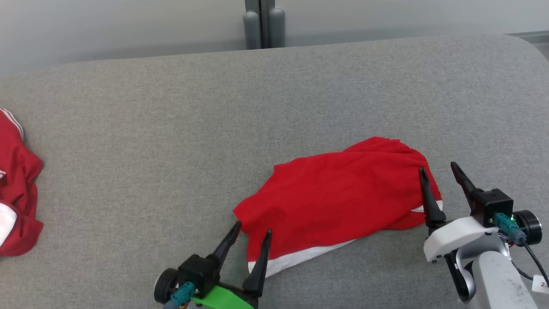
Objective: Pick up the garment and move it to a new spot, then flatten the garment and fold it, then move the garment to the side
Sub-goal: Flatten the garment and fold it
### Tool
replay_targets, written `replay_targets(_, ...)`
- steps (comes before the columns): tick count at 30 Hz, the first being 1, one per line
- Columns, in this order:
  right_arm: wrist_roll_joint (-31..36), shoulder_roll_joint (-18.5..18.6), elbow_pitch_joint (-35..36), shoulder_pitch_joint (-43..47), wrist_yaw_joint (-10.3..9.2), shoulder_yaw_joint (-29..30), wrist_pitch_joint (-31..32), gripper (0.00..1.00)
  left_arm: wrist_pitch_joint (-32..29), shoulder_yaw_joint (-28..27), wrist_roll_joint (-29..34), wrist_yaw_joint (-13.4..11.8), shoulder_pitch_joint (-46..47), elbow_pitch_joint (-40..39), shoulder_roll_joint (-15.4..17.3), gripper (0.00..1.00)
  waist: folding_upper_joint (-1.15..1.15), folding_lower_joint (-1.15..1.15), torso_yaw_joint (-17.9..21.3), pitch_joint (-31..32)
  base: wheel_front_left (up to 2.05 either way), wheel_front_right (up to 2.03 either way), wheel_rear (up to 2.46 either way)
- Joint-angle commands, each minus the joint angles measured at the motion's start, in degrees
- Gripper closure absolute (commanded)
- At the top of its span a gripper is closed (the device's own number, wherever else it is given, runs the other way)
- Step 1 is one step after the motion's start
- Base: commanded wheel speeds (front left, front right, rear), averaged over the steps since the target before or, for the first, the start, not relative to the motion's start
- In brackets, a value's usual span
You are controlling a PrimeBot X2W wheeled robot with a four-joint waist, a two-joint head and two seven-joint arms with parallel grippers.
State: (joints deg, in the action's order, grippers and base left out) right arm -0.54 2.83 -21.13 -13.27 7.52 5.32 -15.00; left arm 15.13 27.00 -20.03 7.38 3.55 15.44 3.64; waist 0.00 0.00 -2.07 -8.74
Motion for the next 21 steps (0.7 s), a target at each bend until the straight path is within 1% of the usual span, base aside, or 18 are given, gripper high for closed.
replay_targets(1, -0.3, 0.2, 0.2, 1.1, -0.06, -0.1, -0.2, 0.00, 0.0, 1.0, -0.7, 0.2, 0.6, 1.3, 1.3, 0.00, 0.00, 0.00, -0.2, 0.0, 0.00, 0.00, 0.00)
replay_targets(5, -0.6, 0.2, 0.4, 1.0, -0.06, -0.9, -0.3, 0.00, 0.0, 3.9, -3.1, 0.2, 1.8, 5.0, 1.8, 0.00, 0.00, 0.00, -0.2, -0.3, 0.00, 0.00, 0.00)
replay_targets(7, -0.5, 0.2, 0.5, 0.8, -0.06, -1.2, -0.3, 0.00, 0.0, 4.3, -3.9, 0.2, 2.5, 6.4, 2.0, 0.00, 0.00, 0.00, 0.0, -0.6, 0.00, 0.00, 0.00)
replay_targets(10, -0.2, 0.2, 0.7, 0.3, -0.06, -1.6, -0.3, 0.00, 0.0, 4.3, -4.7, 0.2, 3.6, 7.5, 2.1, 0.00, 0.00, 0.00, 0.3, -1.2, 0.00, 0.00, 0.00)
replay_targets(15, 0.1, 0.2, 0.8, 0.1, -0.06, -1.9, -0.3, 0.00, 0.0, 2.6, -5.3, 0.2, 5.3, 8.8, 1.6, 0.00, 0.00, 0.00, 0.8, -2.0, 0.00, 0.00, 0.00)
replay_targets(20, -0.1, 0.1, 0.7, 0.1, -0.06, -2.6, -0.3, 0.00, 0.0, 4.0, -6.8, 0.2, 6.8, 10.2, 1.6, 0.00, 0.00, 0.00, 1.2, -2.3, 0.00, 0.00, 0.00)
replay_targets(21, -0.2, 0.2, 0.7, 0.1, -0.06, -2.7, -0.3, 0.00, 0.0, 4.3, -7.2, 0.2, 7.1, 10.3, 1.6, 0.65, 0.00, 0.00, 1.3, -2.3, 0.00, 0.00, 0.00)
